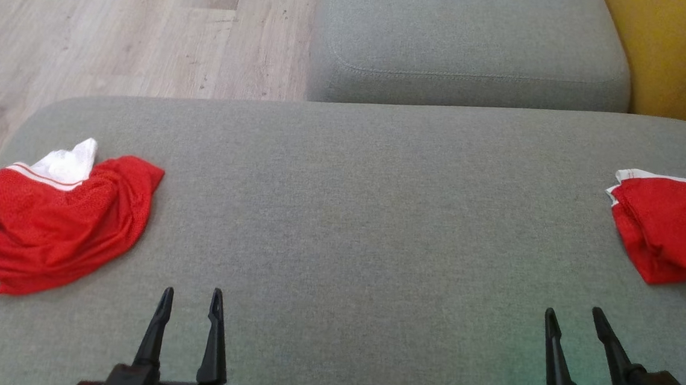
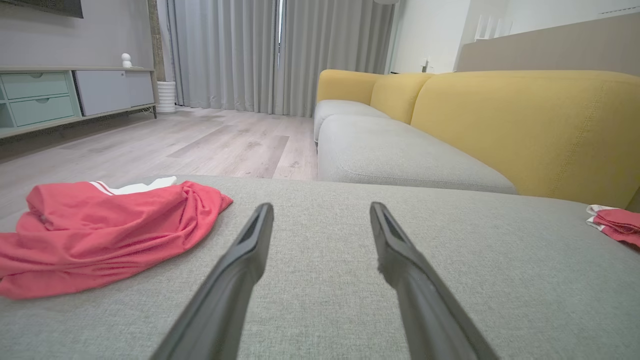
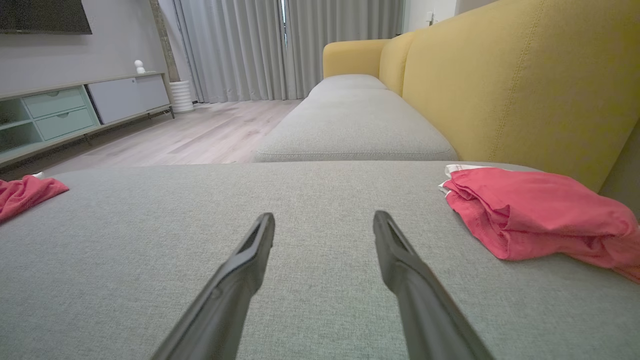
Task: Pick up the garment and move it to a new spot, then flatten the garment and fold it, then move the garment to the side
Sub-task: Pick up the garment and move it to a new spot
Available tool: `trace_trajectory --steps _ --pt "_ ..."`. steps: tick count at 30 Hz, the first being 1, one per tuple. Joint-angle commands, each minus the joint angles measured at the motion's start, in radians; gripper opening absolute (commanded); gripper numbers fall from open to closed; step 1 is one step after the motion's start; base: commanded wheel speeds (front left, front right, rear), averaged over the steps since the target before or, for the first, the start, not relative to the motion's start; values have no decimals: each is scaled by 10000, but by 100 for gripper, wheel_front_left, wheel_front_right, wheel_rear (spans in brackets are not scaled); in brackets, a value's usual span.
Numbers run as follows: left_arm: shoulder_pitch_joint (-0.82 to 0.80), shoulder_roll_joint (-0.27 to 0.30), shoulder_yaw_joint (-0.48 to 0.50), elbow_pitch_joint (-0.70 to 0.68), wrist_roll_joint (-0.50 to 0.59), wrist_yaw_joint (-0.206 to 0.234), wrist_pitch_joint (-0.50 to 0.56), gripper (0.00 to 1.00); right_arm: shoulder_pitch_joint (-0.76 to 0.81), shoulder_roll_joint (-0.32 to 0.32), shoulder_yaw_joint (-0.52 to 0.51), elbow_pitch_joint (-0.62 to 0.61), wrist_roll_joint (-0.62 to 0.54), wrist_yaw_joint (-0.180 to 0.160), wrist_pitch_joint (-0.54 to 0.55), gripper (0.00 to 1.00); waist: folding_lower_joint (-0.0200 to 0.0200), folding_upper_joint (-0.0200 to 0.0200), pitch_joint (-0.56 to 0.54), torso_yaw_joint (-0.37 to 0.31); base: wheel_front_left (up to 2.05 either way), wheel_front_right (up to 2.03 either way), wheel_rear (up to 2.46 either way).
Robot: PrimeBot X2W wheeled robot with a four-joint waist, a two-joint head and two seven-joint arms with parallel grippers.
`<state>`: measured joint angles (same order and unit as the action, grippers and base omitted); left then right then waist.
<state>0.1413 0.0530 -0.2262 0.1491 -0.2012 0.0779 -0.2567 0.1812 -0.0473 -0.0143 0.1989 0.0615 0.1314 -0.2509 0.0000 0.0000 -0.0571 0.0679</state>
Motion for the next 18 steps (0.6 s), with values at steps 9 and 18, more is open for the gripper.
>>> trace_trajectory --steps 9,18 --pt "-439 -28 274 -175 225 -5 -51 100 -363 -45 169 -309 -24 -7 -108 100 0 0 18 -46 0 0 0" --pt "-519 -28 293 -94 340 -48 -51 100 -372 -33 235 -246 38 -7 -109 100 0 0 64 495 0 0 0"
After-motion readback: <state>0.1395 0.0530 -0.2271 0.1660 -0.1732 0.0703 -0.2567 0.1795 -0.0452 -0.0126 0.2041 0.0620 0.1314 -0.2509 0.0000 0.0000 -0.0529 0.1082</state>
